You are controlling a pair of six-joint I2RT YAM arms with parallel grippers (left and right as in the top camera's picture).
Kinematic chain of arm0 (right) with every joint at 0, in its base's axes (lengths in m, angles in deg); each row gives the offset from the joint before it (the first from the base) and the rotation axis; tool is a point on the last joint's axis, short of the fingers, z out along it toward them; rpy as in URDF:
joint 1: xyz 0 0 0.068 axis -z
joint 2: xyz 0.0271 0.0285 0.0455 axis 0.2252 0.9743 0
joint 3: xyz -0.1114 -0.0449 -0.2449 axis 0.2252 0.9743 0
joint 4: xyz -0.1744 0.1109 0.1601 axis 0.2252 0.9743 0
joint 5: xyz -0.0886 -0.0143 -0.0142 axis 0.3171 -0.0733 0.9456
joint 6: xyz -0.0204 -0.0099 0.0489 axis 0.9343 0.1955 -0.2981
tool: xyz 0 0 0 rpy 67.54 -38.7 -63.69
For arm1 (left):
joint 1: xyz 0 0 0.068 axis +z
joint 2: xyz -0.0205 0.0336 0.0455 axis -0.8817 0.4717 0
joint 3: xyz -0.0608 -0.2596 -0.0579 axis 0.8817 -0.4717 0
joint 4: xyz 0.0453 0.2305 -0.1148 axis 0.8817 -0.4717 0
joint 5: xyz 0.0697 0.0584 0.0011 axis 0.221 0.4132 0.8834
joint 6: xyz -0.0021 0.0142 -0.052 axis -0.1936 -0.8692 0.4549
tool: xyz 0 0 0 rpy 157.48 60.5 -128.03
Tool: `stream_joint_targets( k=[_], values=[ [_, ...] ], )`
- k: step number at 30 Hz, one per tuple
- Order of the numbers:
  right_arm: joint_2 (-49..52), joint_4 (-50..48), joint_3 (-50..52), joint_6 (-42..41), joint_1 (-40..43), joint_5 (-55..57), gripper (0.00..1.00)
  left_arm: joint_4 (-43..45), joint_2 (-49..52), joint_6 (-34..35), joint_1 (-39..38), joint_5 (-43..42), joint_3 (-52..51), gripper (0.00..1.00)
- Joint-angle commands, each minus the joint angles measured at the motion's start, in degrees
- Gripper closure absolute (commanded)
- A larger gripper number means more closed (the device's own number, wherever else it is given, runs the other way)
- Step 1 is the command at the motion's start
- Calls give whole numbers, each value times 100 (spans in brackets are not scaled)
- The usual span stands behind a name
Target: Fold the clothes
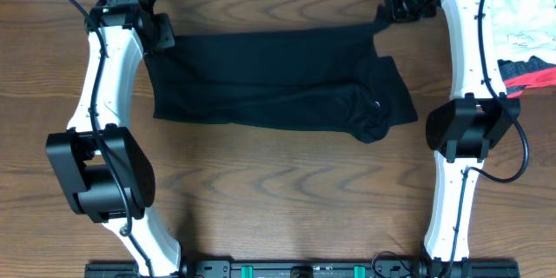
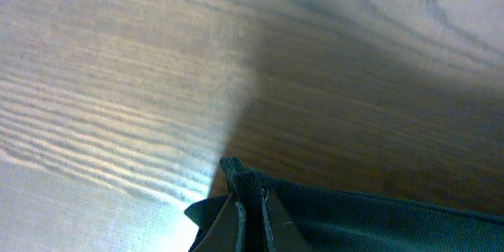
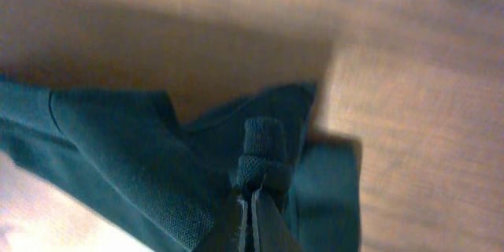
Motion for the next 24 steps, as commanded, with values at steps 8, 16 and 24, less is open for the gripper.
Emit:
stream_joint_targets(
  k=[8,16,24],
  values=[
    [-190,1169,-61,643,-2,-94,99,-595,-28,7,70,354,-101,94],
    [-190,1307,437,444,-4,304,99,-605,-4,-37,70,358,-326,94],
    [-190,1095,1624,422,-9,479,98,-503,125,-37,68,356,-804,94]
  ],
)
